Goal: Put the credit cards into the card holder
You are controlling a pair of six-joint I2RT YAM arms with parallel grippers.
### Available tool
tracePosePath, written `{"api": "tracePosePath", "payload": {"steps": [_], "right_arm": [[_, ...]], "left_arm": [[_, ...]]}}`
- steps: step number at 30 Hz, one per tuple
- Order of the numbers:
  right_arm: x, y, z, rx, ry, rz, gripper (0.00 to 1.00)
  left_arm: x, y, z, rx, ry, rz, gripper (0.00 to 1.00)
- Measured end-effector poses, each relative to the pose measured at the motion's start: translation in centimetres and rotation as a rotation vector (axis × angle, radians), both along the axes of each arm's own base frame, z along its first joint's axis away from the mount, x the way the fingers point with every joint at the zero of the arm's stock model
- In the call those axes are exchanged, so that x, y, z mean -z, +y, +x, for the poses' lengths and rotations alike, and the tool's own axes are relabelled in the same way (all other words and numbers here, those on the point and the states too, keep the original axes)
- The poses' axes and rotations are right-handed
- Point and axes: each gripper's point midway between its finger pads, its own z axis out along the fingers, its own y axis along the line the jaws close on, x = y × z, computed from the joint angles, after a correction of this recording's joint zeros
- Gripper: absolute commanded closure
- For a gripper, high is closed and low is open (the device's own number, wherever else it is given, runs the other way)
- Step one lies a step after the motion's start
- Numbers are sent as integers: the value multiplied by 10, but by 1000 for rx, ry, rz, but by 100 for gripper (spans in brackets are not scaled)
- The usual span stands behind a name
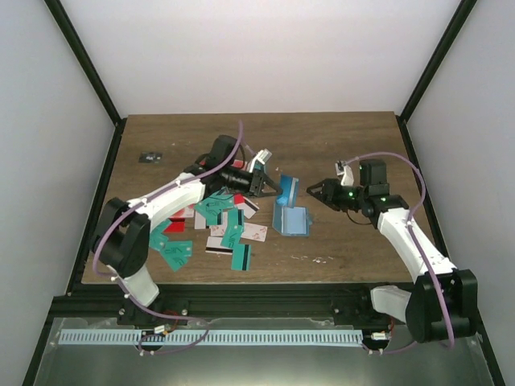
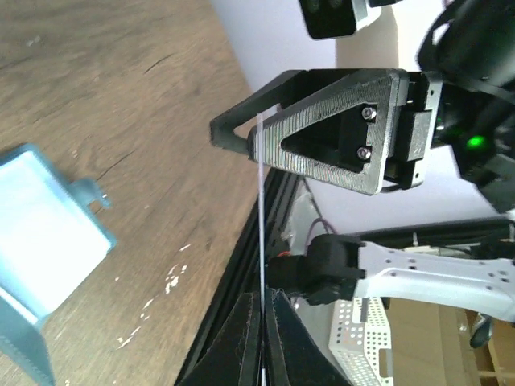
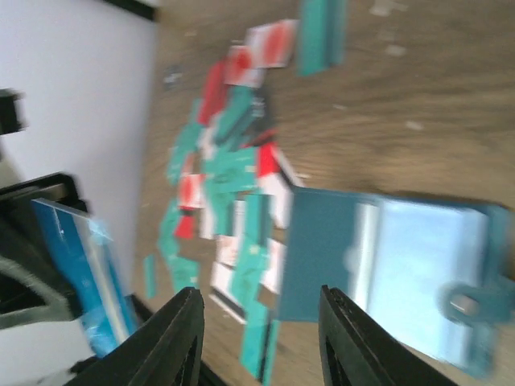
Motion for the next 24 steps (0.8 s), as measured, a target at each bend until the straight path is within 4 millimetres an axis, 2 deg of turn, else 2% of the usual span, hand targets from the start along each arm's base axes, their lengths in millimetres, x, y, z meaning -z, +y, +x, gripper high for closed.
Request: {"api": "tracePosePath", "payload": {"steps": [2, 5, 11, 14, 20, 24], "right_arm": [[22, -15, -1, 68, 62, -64, 57], [42, -23, -8, 107, 116, -108, 57], [70, -21, -19, 102, 209, -87, 59], [87, -18, -21, 96, 274, -64, 59], [99, -11, -16, 78, 314, -32, 61], [108, -2, -14, 53, 339, -22, 61]], "left_arm": [[18, -2, 1, 1, 31, 48, 96], [33, -10, 2, 17, 50, 101, 96], [65, -34, -2, 62, 88, 186, 96], [89, -41, 2, 67, 115, 254, 96], [141, -30, 6, 46, 179, 405, 96], [154, -21, 6, 38, 197, 455, 96]]}}
